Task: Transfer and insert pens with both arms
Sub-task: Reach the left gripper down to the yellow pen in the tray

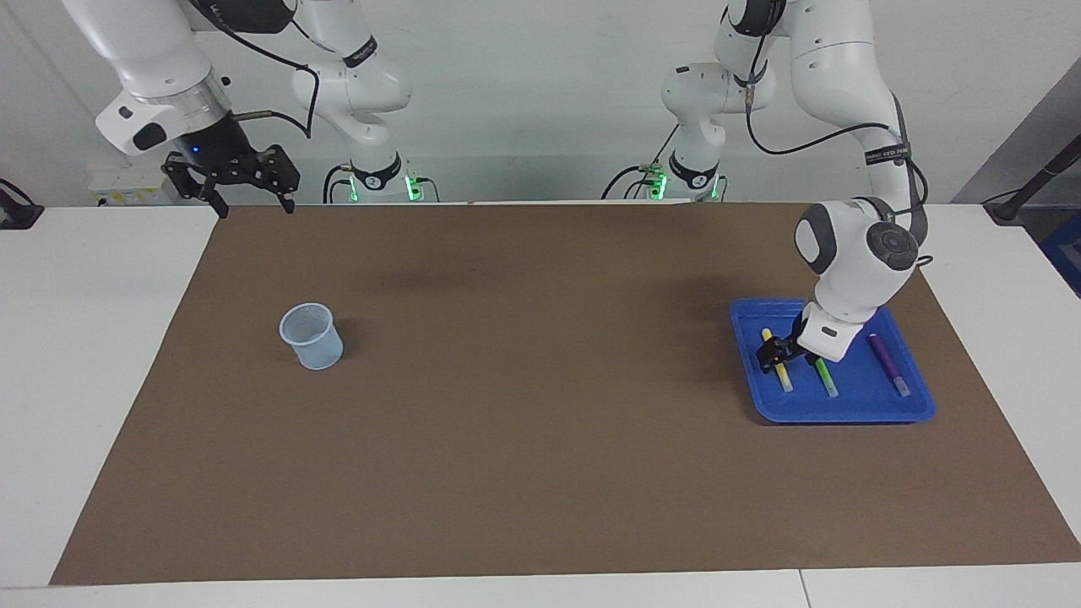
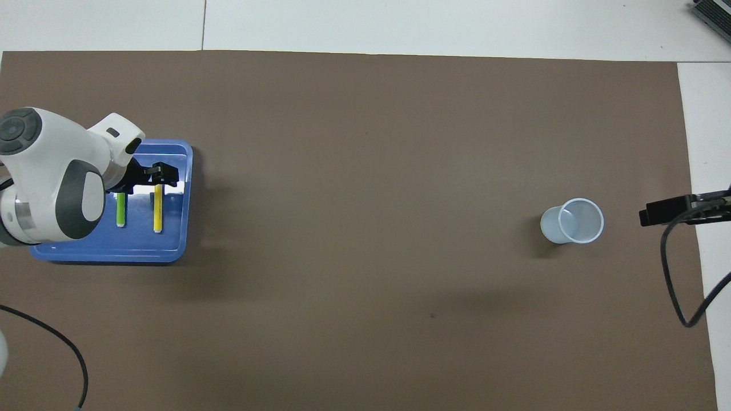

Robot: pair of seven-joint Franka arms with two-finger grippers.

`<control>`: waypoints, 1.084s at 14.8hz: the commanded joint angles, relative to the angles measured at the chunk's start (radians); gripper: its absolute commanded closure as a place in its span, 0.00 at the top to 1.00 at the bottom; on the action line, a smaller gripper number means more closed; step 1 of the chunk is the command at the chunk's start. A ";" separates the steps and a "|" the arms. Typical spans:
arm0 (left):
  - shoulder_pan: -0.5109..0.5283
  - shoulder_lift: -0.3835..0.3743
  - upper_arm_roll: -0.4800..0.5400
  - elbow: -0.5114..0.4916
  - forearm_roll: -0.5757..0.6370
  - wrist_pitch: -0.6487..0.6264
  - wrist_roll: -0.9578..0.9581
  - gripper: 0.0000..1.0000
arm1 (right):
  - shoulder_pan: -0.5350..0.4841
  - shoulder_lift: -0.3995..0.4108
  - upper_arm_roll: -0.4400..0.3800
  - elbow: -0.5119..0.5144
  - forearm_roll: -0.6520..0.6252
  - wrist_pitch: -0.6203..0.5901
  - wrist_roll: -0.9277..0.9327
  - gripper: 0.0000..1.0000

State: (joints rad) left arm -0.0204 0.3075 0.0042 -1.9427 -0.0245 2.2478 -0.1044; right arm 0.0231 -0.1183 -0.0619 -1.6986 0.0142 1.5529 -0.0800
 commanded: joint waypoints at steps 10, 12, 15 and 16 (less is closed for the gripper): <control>-0.010 -0.042 0.011 -0.133 0.015 0.012 0.005 0.87 | 0.029 -0.026 0.025 -0.039 0.047 -0.008 0.023 1.00; -0.010 -0.042 0.011 -0.136 0.015 0.015 0.003 0.72 | 0.052 -0.026 0.025 -0.041 0.052 -0.004 0.025 1.00; -0.003 -0.041 0.011 -0.136 0.015 0.018 0.003 0.39 | 0.058 -0.023 0.025 -0.058 0.078 0.000 0.023 1.00; -0.001 -0.041 0.011 -0.134 0.015 0.021 0.003 0.30 | 0.058 -0.023 0.025 -0.062 0.087 0.000 0.023 1.00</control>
State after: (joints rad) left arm -0.0209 0.2828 0.0038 -2.0377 -0.0249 2.2491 -0.1043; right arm 0.0838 -0.1211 -0.0363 -1.7254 0.0716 1.5528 -0.0722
